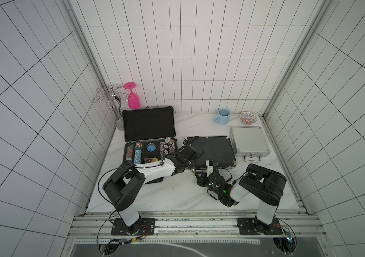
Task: Close the poker set cases
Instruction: Fasten the fastener on the poker set case.
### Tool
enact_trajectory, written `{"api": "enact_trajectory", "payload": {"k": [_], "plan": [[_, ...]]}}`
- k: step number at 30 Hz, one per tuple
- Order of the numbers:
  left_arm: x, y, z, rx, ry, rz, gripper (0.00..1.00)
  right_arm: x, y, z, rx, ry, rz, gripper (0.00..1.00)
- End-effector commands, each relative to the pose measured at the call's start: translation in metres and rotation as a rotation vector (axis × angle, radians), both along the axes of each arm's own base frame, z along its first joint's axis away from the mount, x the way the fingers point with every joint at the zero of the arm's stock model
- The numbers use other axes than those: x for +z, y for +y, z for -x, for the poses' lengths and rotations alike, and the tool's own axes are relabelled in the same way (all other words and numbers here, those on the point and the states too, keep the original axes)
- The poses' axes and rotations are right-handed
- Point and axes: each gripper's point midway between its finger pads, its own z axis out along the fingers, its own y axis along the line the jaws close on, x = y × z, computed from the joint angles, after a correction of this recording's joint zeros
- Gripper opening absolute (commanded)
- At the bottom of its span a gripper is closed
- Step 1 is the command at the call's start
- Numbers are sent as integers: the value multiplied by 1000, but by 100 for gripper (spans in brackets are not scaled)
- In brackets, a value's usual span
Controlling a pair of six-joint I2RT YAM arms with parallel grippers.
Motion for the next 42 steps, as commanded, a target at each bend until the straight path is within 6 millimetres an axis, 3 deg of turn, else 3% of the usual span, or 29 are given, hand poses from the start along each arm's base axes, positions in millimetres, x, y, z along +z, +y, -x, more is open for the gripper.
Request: {"api": "enact_trajectory", "payload": {"k": [1, 16, 23, 29, 36, 42], "plan": [[-108, 97, 130, -96, 540, -441, 58, 11, 13, -6, -8, -14, -47, 4], [-117, 107, 143, -87, 565, -438, 58, 8, 14, -20, -93, 42, -85, 4], [-114, 103, 137, -90, 554, -429, 58, 27, 19, 1, -36, -10, -116, 4], [-114, 104, 136, -86, 555, -426, 58, 33, 25, 7, -21, -12, -141, 4], [-110, 103, 133, -82, 546, -416, 58, 25, 30, -8, -58, 19, -97, 4], [-108, 102, 133, -85, 544, -412, 58, 9, 18, -21, -124, 67, -77, 3]]}}
